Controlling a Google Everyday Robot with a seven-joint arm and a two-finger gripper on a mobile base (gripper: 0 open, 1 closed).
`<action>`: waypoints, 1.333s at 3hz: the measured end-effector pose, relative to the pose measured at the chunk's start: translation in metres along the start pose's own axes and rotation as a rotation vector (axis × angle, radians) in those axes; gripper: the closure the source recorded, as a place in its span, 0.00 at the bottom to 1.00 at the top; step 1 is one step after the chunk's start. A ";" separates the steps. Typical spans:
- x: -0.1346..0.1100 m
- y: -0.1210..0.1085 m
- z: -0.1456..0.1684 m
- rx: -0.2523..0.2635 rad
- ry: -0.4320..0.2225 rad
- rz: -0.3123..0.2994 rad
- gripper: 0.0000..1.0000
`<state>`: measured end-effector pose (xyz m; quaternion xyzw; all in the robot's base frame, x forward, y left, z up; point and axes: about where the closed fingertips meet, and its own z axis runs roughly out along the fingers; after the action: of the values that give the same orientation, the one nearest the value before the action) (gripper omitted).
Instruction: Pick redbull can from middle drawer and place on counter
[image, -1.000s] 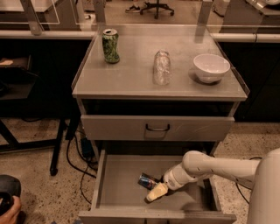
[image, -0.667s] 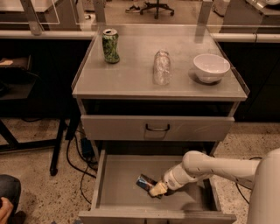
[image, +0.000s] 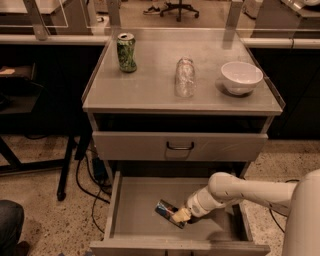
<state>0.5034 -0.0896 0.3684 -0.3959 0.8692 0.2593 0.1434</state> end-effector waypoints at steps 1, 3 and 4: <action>0.000 0.000 0.000 0.000 0.000 0.000 1.00; -0.007 0.005 0.000 -0.013 -0.010 0.019 1.00; -0.020 0.019 -0.019 -0.008 -0.044 0.049 1.00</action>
Offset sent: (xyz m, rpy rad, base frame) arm 0.0000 0.0000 0.0000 0.0000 0.0000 0.0000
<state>0.5010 -0.0776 0.4001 -0.3693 0.8742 0.2748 0.1546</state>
